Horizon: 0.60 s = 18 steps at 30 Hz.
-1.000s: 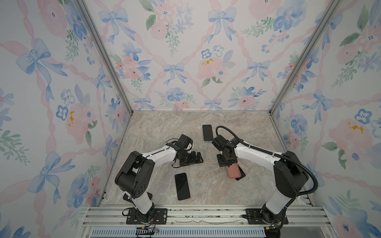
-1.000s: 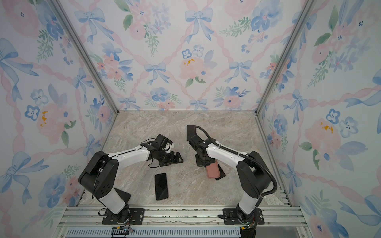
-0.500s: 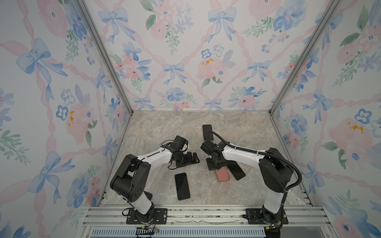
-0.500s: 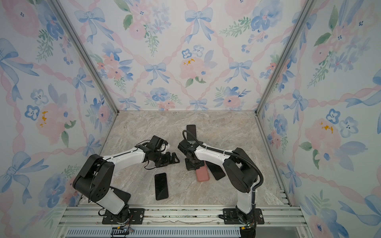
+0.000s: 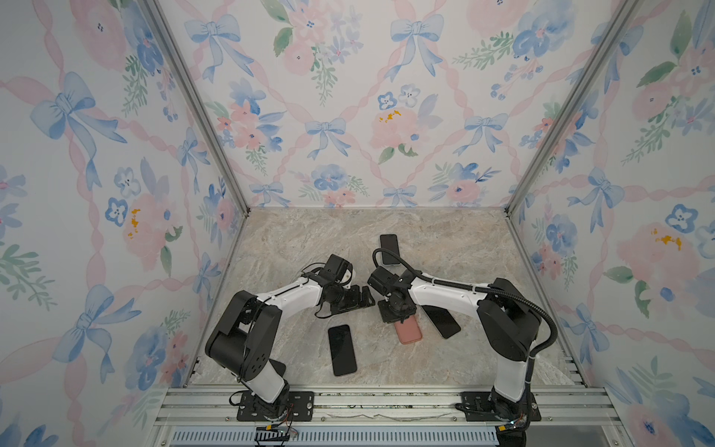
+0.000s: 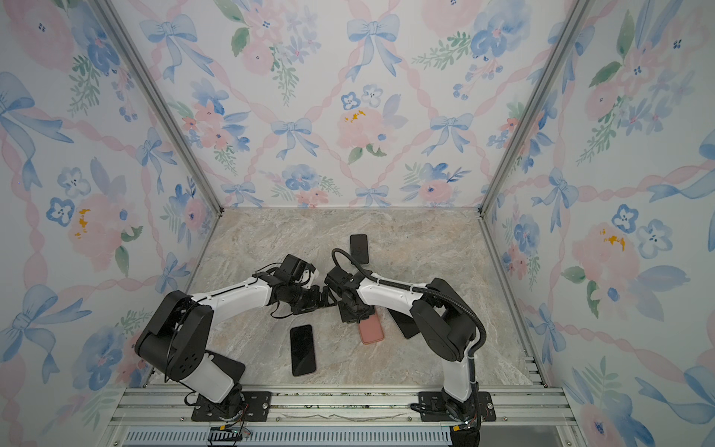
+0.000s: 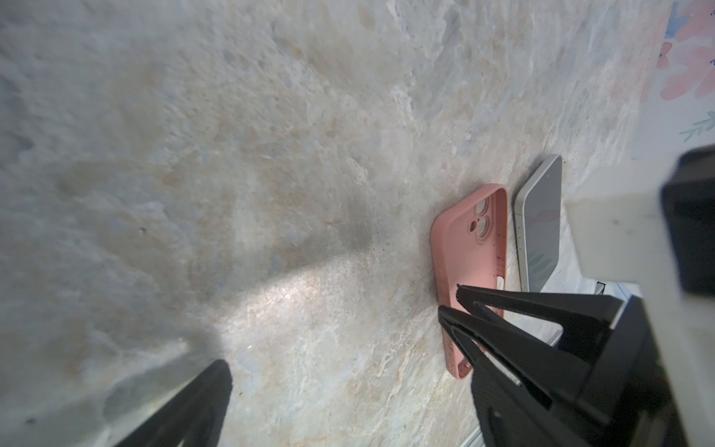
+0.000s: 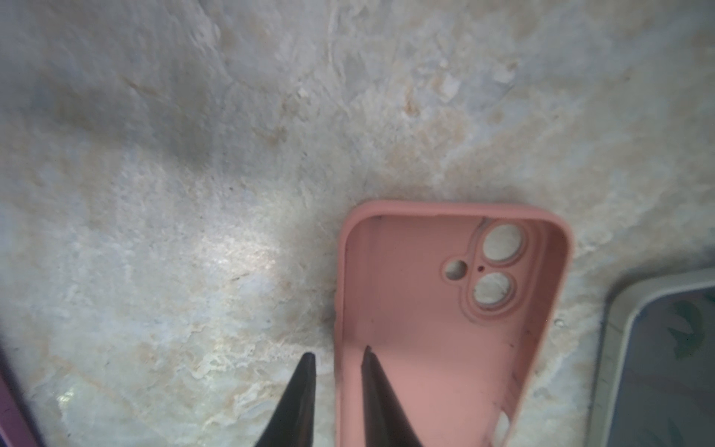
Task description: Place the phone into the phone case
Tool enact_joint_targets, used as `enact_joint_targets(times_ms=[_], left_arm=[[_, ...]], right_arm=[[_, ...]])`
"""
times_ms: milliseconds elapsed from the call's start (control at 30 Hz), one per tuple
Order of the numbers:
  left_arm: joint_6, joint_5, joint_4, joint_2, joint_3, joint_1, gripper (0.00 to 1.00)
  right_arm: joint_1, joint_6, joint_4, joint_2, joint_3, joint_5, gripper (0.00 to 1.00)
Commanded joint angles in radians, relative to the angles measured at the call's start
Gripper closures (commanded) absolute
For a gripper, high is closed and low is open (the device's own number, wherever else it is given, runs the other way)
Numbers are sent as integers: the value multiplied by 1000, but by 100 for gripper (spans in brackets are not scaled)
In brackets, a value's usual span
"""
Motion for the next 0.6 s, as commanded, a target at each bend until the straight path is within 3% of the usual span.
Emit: enact_joint_targets(times_ms=[0,133,267,567], left_arm=[[4,20,5,-30,-4,8,2],[-12,37,5,-40,10,-8,2],[-26,51,4,-24,60,-57,2],[-51,92,4,107,239,-155,4]], right_arm=[[7,-5,-20,-16,23,24,64],[7,-30,-61,-67,35,28,48],[-3,-61,-111,-181,3,106,35],[-171,-89,-113,-474,-293,173,7]])
